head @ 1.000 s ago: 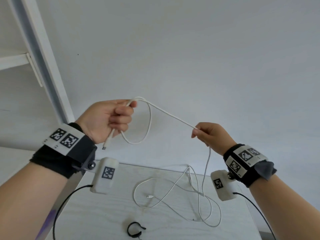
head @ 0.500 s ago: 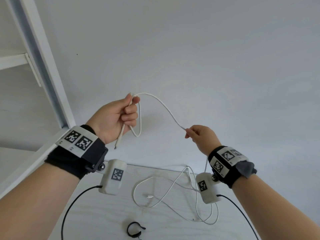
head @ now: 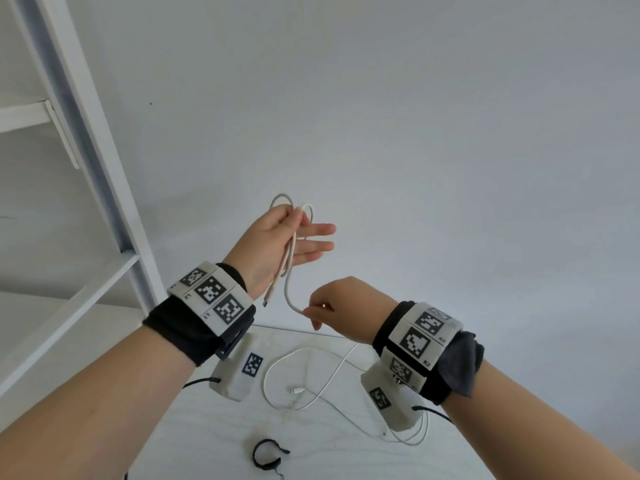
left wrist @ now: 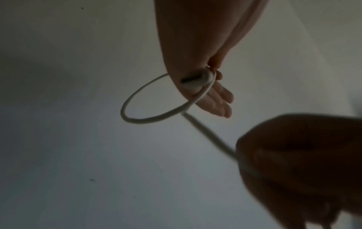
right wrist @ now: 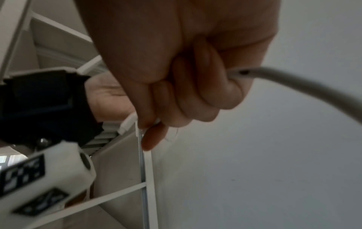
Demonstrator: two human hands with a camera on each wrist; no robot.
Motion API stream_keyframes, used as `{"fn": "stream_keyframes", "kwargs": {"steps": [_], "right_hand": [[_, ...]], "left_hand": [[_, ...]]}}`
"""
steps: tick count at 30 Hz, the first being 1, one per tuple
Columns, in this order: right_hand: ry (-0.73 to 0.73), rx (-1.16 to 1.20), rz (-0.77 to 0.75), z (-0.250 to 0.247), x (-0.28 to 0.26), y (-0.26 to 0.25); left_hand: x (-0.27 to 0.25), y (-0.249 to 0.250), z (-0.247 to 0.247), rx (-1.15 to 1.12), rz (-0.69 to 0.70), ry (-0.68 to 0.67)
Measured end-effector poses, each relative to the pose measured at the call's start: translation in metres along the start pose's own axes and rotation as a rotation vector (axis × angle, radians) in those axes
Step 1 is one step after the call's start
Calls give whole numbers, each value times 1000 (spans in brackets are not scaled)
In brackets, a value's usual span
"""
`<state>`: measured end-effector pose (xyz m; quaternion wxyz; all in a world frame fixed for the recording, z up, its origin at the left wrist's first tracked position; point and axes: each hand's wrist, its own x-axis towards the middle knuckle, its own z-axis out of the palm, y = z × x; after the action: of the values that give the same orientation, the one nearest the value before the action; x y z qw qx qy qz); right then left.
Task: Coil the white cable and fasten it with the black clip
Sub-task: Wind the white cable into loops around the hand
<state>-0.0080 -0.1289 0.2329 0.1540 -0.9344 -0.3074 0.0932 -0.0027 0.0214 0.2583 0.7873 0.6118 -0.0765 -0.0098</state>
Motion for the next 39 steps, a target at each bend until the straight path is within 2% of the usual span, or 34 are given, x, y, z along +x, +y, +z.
{"fn": "stream_keyframes", "kwargs": {"steps": [9, 13, 17, 19, 23, 25, 30, 33, 35, 37, 39], "right_hand": [[143, 88, -47, -3, -8, 5], [237, 98, -15, 7, -10, 8], [281, 72, 20, 13, -9, 10], [274, 82, 24, 18, -9, 10], [210, 29, 87, 31, -7, 12], [175, 30, 105, 35, -4, 13], [268, 118, 71, 30, 0, 9], [370, 208, 78, 28, -1, 6], [413, 303, 85, 27, -4, 7], [377, 345, 86, 26, -7, 11], [260, 363, 93, 25, -12, 20]], "left_hand": [[-15, -23, 0, 421, -101, -23], [-19, -32, -1, 352, -149, -5], [-21, -44, 1, 323, -197, -50], [-20, -46, -1, 267, -197, -43], [-18, -40, -2, -100, -211, -46], [-18, -41, -1, -99, -205, -50], [-20, -49, 8, 331, -172, 32], [-23, -52, 14, 486, -113, 63], [-23, -52, 14, 674, -54, 60], [-22, -51, 11, 846, -9, 30], [-20, -47, 4, 932, -6, 6]]}}
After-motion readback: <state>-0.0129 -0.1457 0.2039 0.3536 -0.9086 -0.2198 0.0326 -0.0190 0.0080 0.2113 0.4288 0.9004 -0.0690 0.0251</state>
